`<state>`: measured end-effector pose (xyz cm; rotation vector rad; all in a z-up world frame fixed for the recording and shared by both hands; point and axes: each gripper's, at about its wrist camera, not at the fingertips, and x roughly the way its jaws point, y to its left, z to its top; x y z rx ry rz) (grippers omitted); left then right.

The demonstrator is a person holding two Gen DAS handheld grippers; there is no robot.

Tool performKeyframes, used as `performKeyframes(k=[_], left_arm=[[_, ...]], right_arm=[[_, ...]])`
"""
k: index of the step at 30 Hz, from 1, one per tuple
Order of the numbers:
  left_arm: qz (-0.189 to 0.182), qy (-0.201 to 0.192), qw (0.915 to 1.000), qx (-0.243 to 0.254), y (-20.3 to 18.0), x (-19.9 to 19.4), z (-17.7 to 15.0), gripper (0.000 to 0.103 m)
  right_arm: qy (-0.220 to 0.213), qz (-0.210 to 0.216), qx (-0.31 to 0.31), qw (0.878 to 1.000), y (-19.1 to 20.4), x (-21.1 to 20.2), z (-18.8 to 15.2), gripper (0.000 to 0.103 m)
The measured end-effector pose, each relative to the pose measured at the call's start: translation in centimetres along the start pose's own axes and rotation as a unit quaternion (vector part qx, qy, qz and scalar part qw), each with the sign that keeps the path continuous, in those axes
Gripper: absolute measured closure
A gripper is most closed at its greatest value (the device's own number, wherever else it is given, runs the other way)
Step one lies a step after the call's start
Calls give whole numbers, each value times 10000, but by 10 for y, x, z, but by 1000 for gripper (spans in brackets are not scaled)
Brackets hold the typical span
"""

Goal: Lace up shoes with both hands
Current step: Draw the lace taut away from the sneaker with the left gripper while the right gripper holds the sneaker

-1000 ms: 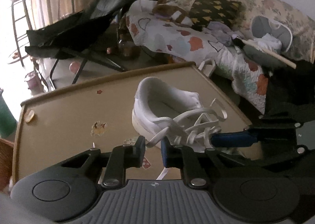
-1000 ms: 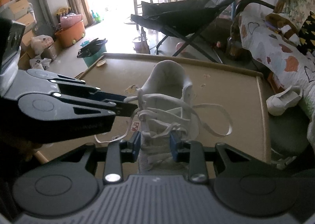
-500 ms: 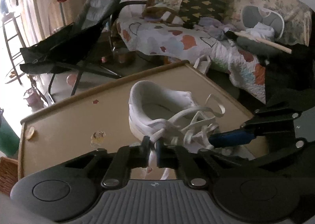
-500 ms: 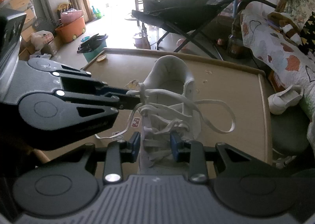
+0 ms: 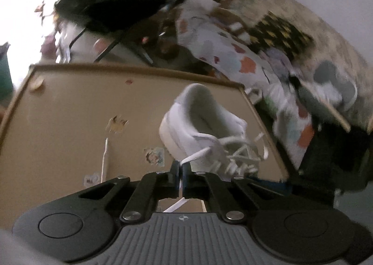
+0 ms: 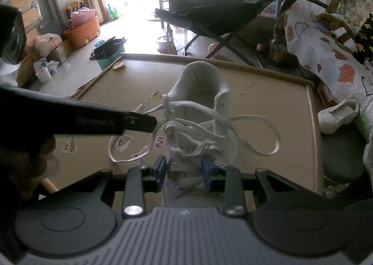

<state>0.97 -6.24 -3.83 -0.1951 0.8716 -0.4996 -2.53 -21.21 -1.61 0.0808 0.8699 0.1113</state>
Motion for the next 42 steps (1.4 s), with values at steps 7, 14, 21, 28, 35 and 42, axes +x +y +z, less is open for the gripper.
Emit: performKeyframes(k=[7, 14, 21, 28, 35, 42], left_arm=[[1, -73, 9995, -305, 5, 3, -9, 101], [79, -142, 9989, -444, 9, 3, -11, 101], [139, -116, 9983, -561, 15, 4, -7, 101], [191, -56, 9976, -665, 25, 4, -5, 101], [275, -22, 9966, -774, 37, 2, -5, 101], [407, -37, 9943, -989, 54, -3, -9, 101]], right_arm=[[23, -13, -41, 10000, 0, 0, -1, 71], [33, -14, -70, 10000, 1, 0, -1, 71], [42, -31, -89, 9999, 2, 0, -1, 71], [54, -36, -93, 9999, 2, 1, -1, 71], [60, -45, -99, 9999, 2, 2, -1, 71], [68, -47, -101, 9999, 2, 3, 0, 71]])
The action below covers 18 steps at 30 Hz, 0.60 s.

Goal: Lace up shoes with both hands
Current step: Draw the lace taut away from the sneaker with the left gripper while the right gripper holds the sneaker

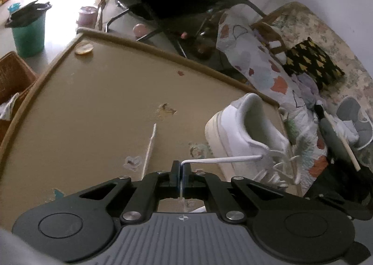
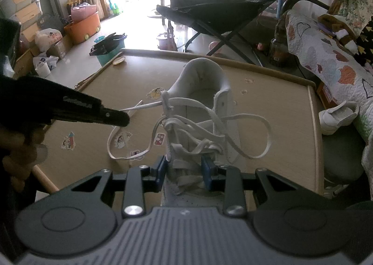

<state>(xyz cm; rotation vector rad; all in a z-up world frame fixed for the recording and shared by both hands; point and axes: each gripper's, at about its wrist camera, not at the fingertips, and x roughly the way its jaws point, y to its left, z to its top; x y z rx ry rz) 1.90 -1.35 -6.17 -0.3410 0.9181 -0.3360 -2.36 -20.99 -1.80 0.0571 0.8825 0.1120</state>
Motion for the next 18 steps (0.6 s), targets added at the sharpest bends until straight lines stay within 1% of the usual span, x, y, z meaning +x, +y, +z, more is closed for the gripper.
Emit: performKeyframes(k=[13, 18], left_arm=[[146, -60, 9998, -94, 14, -6, 2, 101], [242, -112, 9994, -226, 24, -9, 3, 101]], right_arm=[[14, -12, -21, 10000, 1, 0, -1, 71], [20, -14, -26, 10000, 1, 0, -1, 71]])
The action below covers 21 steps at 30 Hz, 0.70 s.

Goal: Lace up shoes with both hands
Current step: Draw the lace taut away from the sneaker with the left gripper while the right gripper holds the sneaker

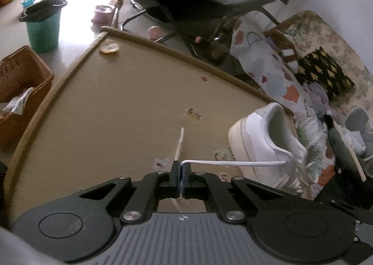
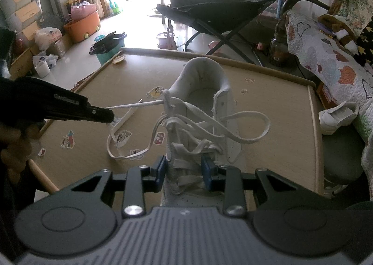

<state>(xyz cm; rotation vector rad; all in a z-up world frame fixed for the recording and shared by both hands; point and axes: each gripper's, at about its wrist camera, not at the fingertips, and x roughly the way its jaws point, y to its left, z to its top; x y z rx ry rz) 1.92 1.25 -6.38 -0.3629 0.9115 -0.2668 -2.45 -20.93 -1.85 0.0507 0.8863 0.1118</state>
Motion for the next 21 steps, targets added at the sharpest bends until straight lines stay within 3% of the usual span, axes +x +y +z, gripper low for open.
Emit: performKeyframes(k=[21], left_arm=[[204, -144, 9993, -271, 17, -13, -2, 101]], right_arm=[[22, -21, -43, 10000, 0, 1, -1, 70]])
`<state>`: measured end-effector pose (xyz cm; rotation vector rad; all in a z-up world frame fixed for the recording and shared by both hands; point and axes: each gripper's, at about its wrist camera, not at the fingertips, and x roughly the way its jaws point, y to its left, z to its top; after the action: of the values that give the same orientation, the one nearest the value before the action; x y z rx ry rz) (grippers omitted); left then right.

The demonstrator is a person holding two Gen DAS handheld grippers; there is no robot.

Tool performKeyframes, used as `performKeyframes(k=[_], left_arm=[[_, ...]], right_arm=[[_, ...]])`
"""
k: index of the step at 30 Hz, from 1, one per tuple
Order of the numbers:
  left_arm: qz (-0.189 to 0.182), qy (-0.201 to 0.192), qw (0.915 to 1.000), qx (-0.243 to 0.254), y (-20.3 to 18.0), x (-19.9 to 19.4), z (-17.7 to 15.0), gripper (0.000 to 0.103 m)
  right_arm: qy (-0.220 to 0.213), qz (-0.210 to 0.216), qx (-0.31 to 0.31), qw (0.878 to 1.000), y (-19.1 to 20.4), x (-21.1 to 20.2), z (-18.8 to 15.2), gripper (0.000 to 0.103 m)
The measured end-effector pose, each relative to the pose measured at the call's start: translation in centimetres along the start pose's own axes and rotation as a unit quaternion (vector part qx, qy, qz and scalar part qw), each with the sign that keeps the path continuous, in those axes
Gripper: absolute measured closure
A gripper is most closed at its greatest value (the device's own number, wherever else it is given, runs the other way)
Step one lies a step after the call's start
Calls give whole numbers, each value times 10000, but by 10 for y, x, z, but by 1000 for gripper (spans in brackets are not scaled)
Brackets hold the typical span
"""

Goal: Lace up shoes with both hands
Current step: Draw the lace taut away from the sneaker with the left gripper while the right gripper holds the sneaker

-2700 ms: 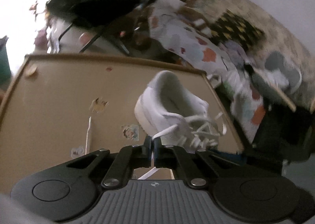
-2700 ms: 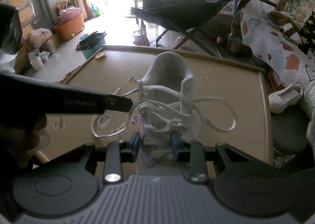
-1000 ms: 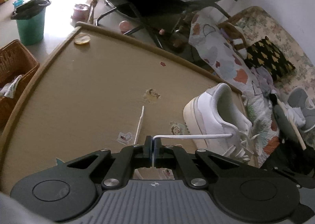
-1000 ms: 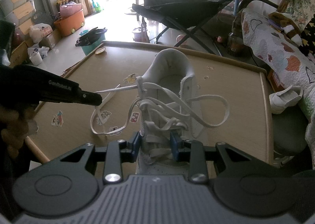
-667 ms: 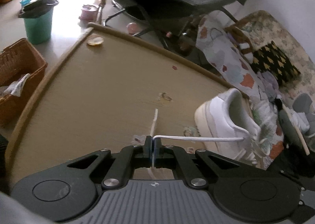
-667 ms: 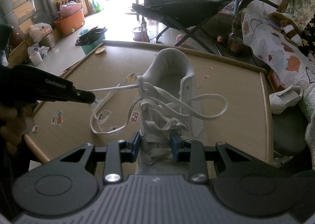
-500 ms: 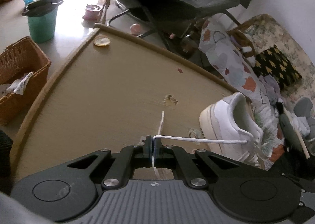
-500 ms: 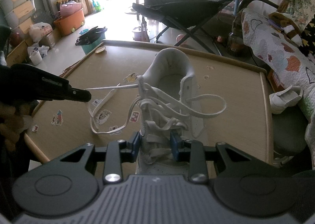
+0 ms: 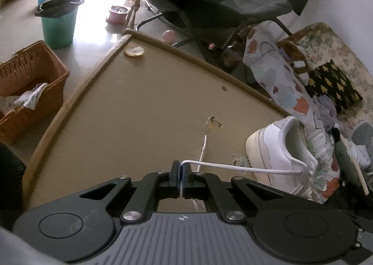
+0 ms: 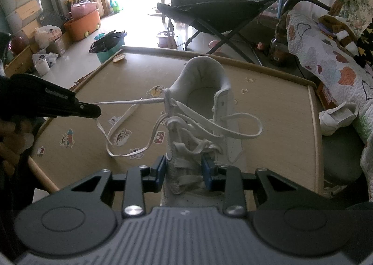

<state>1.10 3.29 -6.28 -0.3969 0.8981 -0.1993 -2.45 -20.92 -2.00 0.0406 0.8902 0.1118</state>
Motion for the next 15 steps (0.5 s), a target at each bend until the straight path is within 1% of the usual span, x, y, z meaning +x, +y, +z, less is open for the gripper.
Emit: performKeyframes(k=[15], left_arm=[[203, -86, 9995, -212, 20, -8, 5, 101]], right_arm=[[8, -20, -28, 10000, 1, 0, 0, 70]])
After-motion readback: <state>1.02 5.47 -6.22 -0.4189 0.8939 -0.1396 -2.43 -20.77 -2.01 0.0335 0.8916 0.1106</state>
